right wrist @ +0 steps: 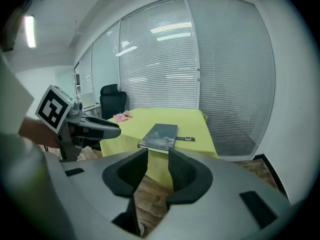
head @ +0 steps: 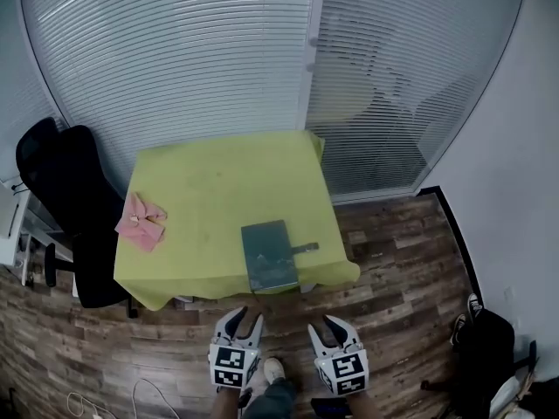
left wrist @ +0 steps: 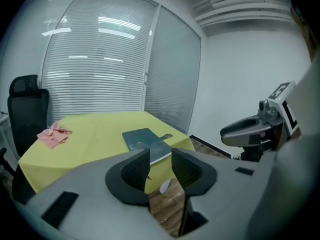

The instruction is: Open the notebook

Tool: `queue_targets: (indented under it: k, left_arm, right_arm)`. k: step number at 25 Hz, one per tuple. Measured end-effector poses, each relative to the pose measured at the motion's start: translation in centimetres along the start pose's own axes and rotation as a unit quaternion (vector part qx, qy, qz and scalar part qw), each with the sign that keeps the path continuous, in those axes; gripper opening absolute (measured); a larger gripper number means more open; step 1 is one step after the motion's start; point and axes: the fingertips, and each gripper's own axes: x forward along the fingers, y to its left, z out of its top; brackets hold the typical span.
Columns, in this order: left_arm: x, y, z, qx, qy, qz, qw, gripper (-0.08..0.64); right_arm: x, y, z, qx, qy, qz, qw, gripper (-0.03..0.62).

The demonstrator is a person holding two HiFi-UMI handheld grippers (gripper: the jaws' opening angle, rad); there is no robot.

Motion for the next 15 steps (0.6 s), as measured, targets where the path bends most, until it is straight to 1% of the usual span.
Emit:
queue_targets:
  k: [4,9,15]
  left_arm:
    - [2.5,0.8,0.3,0.009,0.008,-0.014,0.9998,0.152]
    - [4.2,0.6,0.5,0.029,0.021,-0.028,0.9990,0.152]
    - [5.4,0.0,0.9,0.039,0.027,-0.033,0.9983,0.152]
  right_arm:
    - [1.8,-1.2,1.2,0.005,-0.004,-0.013,1.000,0.141]
    - [1.9,-2.3,1.4,0.001,-0.002,-0.023,1.000,0.141]
    - [2.3,-3.0,1.6,0.012,-0.004,-0.017,1.000,0.141]
